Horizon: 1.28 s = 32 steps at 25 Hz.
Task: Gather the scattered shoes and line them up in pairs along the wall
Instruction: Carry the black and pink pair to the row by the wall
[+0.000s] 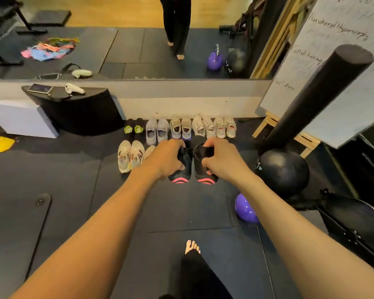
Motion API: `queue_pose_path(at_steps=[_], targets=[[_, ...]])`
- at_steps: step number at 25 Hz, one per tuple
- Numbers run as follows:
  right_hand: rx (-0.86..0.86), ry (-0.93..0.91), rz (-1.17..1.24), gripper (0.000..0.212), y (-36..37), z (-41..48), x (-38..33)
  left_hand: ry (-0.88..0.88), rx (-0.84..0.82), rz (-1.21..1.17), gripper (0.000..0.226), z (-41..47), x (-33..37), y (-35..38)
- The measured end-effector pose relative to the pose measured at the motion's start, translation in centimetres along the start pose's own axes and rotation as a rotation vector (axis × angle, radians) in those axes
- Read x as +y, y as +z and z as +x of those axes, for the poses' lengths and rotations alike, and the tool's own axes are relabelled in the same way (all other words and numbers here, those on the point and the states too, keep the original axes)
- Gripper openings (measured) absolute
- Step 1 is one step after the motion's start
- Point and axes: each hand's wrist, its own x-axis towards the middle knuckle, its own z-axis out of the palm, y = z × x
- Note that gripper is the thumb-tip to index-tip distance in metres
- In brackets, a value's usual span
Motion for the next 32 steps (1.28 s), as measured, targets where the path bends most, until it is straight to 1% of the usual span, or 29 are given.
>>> queue_pose_path(at_steps=[3,7,9,13,17,23,26,28,30,32], targets=[[-0.032,0.006,-0.048,0.036,1.0,8.2,1.0,-0.028,0.042,-0.034,0.046,7.5,-3.0,0.9],[-0.07,0.105,-0.064,0.029,4.5,18.9,4.2,-0.111,0.032,-0.066,0.037,16.9,-8.4,5.0],[-0.067,0.137,-0.097,0.029,6.9,23.2,6.3,-0.131,0.01,-0.056,0.033,20.8,-11.1,8.0],[-0.072,0.198,-0.123,0.038,15.0,34.1,13.8,-0.198,-0.018,-0.063,0.037,29.7,-20.2,17.1],[-0.051,0.205,-0.166,0.04,23.7,43.6,22.0,-0.221,-0.019,-0.095,0.034,37.6,-28.2,26.9],[-0.012,0.156,-0.235,0.036,36.5,54.7,34.6,-0.236,0.059,-0.073,0.025,46.9,-39.3,42.4],[0.046,0.129,-0.256,0.034,41.4,58.3,38.9,-0.214,0.113,-0.019,0.026,49.6,-43.3,48.4],[0.043,0.091,-0.264,0.029,44.7,60.0,41.2,-0.169,0.041,0.09,0.022,51.3,-45.6,51.5],[-0.072,0.074,-0.303,0.021,47.5,60.9,42.5,-0.139,-0.076,0.184,0.022,52.9,-47.2,52.7],[-0.204,0.055,-0.354,0.019,49.0,61.5,43.3,-0.112,-0.143,0.196,0.026,54.1,-47.6,52.8]])
